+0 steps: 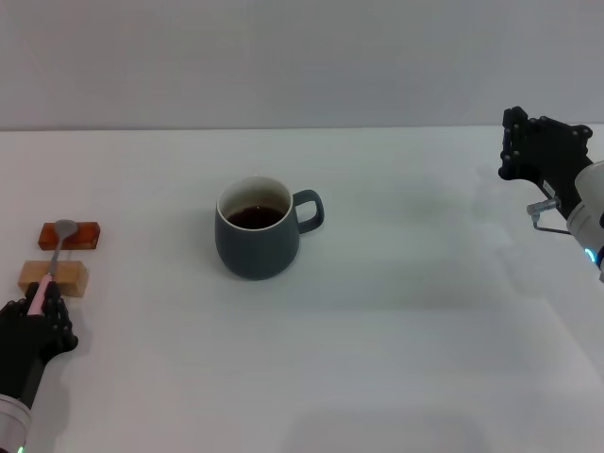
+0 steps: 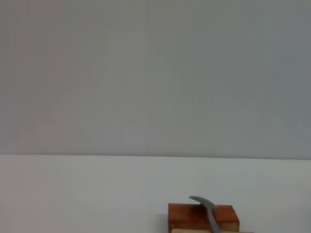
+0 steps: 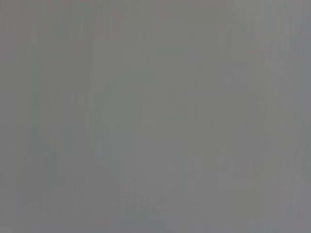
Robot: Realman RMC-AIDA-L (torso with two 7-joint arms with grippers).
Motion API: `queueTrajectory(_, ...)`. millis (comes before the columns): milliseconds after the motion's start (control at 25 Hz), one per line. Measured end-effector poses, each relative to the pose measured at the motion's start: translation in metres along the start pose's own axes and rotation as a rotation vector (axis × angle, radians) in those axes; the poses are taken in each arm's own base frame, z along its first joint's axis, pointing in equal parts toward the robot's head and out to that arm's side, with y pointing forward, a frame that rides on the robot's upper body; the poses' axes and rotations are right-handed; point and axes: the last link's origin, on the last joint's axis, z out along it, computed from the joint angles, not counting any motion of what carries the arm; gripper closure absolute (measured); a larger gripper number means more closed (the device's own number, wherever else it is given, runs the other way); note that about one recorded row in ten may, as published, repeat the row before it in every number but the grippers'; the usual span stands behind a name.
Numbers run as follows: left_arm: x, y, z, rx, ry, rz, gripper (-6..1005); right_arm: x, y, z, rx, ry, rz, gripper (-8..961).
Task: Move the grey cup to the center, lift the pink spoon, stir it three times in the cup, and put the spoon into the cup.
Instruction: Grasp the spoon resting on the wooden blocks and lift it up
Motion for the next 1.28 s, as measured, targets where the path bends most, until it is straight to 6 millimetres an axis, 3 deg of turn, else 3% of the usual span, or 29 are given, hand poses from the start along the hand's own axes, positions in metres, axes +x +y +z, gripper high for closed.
queueTrajectory(1280, 0.0057, 0.0018, -0.0019, 0.006, 0.022, -0.034, 848, -0.0027, 0.0031, 0.0008, -0.009, -0.010, 0.001, 923)
